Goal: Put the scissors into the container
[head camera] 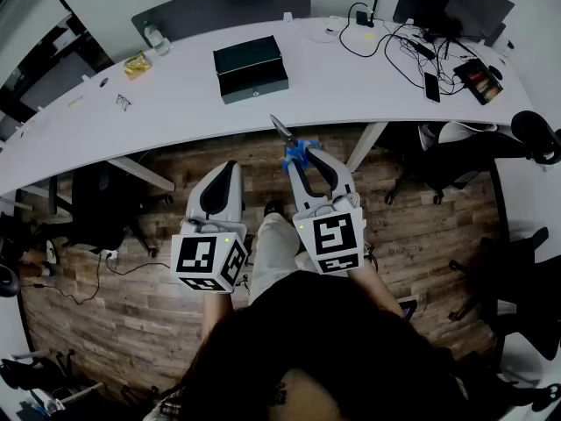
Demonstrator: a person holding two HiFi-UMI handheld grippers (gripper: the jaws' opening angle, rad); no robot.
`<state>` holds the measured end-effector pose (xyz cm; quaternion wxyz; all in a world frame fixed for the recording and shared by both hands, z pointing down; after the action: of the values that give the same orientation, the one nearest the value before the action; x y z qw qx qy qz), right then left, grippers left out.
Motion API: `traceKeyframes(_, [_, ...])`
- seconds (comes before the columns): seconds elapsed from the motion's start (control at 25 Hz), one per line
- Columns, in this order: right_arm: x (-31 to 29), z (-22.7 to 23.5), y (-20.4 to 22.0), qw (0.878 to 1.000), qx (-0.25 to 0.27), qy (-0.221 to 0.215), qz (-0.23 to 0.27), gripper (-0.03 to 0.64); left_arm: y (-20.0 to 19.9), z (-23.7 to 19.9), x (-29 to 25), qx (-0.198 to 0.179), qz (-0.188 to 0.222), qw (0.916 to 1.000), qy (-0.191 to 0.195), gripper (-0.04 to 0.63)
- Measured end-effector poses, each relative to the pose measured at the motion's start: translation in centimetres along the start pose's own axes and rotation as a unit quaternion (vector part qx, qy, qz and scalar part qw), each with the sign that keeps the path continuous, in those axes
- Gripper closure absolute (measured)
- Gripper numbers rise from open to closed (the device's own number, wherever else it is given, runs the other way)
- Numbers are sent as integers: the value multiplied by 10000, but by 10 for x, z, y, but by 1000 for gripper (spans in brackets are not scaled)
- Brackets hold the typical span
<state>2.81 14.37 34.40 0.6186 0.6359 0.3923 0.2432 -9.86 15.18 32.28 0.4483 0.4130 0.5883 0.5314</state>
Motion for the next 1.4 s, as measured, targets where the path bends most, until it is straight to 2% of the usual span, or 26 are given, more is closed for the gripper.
traceKeyframes(0.84, [-16,18,6,9998,-156,-111,60,528,6,1,-17,-15,-154,9998,-147,584])
traceKeyframes(1.4, [-73,52,5,9997,-176,-159,-114,528,-3,-24,-82,-22,-292,9994,-191,584])
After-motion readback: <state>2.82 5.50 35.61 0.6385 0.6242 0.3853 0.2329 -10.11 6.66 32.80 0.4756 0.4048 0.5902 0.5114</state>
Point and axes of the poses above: the fingertips, and each gripper's own axes: x backward along the fingers, z to its right, y out of its underside, the point moved 3 cm from there along x, backward along the fingers, and after that the axes turned 13 degrees about -y, right-handed, at the moved point
